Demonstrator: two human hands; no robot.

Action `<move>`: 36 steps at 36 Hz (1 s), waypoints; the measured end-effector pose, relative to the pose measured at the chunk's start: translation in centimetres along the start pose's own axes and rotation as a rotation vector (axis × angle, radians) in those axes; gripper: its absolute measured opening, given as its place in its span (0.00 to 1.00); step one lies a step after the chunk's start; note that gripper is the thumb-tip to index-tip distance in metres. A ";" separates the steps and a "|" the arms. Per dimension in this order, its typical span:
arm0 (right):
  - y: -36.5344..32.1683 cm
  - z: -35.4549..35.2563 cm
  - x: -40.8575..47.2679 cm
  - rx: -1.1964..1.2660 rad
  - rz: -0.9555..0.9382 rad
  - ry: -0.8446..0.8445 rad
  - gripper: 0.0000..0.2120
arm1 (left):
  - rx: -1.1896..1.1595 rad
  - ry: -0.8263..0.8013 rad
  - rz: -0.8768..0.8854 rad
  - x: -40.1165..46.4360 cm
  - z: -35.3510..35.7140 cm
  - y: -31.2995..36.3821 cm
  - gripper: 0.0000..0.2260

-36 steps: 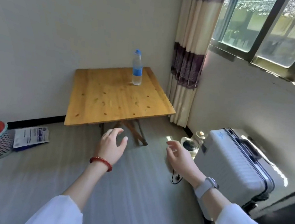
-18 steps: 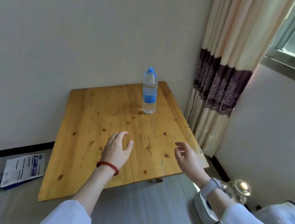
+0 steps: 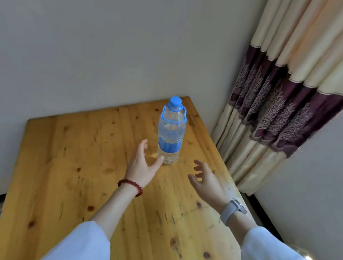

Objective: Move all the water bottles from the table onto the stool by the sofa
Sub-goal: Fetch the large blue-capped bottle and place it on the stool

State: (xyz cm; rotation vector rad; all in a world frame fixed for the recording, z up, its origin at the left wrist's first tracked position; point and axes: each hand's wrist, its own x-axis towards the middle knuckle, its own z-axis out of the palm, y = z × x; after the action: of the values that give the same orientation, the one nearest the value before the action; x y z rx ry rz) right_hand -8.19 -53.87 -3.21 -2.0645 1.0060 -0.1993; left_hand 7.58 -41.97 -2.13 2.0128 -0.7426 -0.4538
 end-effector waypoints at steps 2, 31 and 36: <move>0.4 1.1 2.4 0.010 0.031 -0.025 0.29 | -0.057 -0.070 -0.033 2.7 1.2 -0.4 0.41; 3.9 5.2 -0.1 0.433 0.159 -0.103 0.41 | -0.226 -0.317 -0.133 3.7 7.6 -1.3 0.37; 5.9 2.6 -6.3 0.349 0.227 -0.055 0.38 | -0.291 -0.412 -0.201 -2.0 9.9 0.8 0.39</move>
State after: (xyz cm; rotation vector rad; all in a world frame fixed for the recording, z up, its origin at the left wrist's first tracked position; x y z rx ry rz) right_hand -14.70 -49.89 -8.00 -1.6204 1.0792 -0.1850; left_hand 0.09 -47.29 -6.46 1.7417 -0.6732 -1.0554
